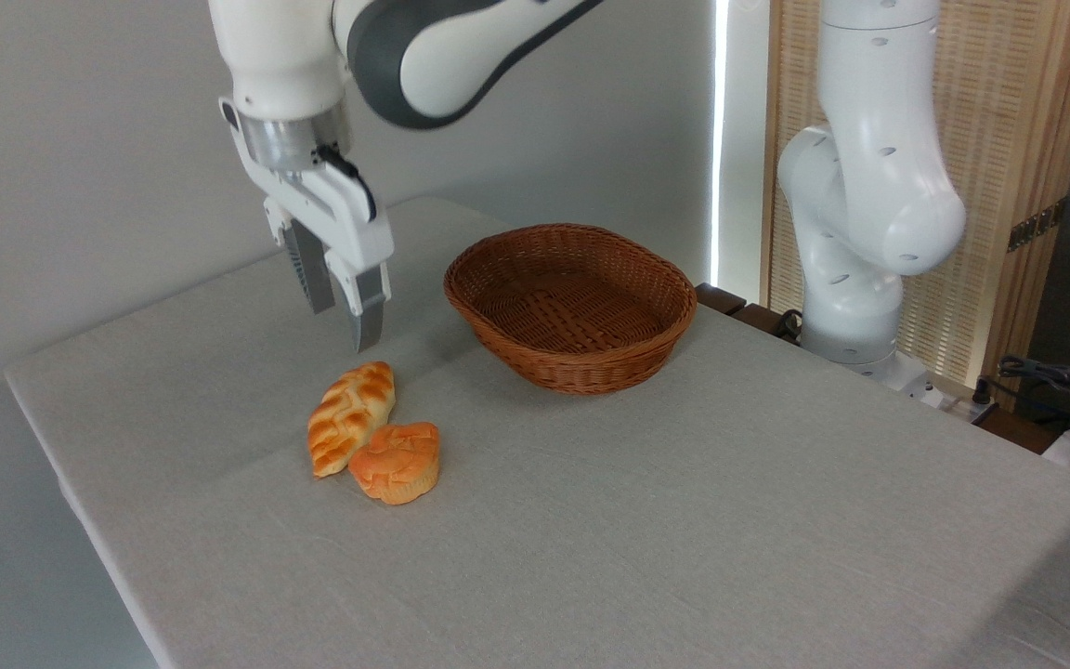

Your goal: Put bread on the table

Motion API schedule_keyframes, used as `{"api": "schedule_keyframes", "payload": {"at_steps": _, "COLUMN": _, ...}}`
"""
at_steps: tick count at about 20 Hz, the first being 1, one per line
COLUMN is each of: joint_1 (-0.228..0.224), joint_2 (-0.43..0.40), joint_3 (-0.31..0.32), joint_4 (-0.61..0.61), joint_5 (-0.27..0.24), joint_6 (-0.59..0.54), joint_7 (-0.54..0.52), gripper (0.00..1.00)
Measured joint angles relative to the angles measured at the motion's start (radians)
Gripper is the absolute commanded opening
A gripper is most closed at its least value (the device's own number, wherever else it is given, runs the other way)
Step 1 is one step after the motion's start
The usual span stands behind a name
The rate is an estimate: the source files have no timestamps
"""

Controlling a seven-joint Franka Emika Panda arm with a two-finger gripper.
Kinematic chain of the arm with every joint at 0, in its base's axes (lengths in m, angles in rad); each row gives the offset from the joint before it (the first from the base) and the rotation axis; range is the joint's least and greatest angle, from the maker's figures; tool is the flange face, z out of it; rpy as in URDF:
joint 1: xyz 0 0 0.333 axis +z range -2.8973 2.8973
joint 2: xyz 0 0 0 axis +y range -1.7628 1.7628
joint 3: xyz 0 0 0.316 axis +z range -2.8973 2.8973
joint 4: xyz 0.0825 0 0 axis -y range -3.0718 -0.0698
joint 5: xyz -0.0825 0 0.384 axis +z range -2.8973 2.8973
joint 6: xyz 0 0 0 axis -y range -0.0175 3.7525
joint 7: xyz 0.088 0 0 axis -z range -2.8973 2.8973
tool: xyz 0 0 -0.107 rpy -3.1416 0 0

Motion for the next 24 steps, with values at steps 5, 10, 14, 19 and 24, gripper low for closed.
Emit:
{"api": "schedule_keyframes", "payload": {"at_steps": 5, "joint_1": 0.197, "joint_2": -0.040, "joint_3": -0.151, "joint_4": 0.101, "joint_5": 0.113, "joint_6": -0.168, "joint_7": 0.001, "gripper": 1.00}}
{"api": "schedule_keyframes", "payload": {"at_steps": 10, "joint_1": 0.222, "joint_2": -0.052, "joint_3": -0.121, "joint_4": 0.168, "joint_5": 0.180, "joint_6": -0.236, "joint_7": 0.048, "gripper": 1.00}}
{"api": "schedule_keyframes", "payload": {"at_steps": 14, "joint_1": 0.229, "joint_2": -0.061, "joint_3": -0.069, "joint_4": 0.180, "joint_5": 0.180, "joint_6": -0.238, "joint_7": 0.105, "gripper": 1.00}}
{"api": "schedule_keyframes", "payload": {"at_steps": 19, "joint_1": 0.230, "joint_2": -0.061, "joint_3": -0.042, "joint_4": 0.191, "joint_5": 0.180, "joint_6": -0.238, "joint_7": 0.126, "gripper": 1.00}}
{"api": "schedule_keyframes", "payload": {"at_steps": 24, "joint_1": 0.253, "joint_2": -0.060, "joint_3": -0.042, "joint_4": 0.191, "joint_5": 0.180, "joint_6": -0.238, "joint_7": 0.127, "gripper": 1.00}}
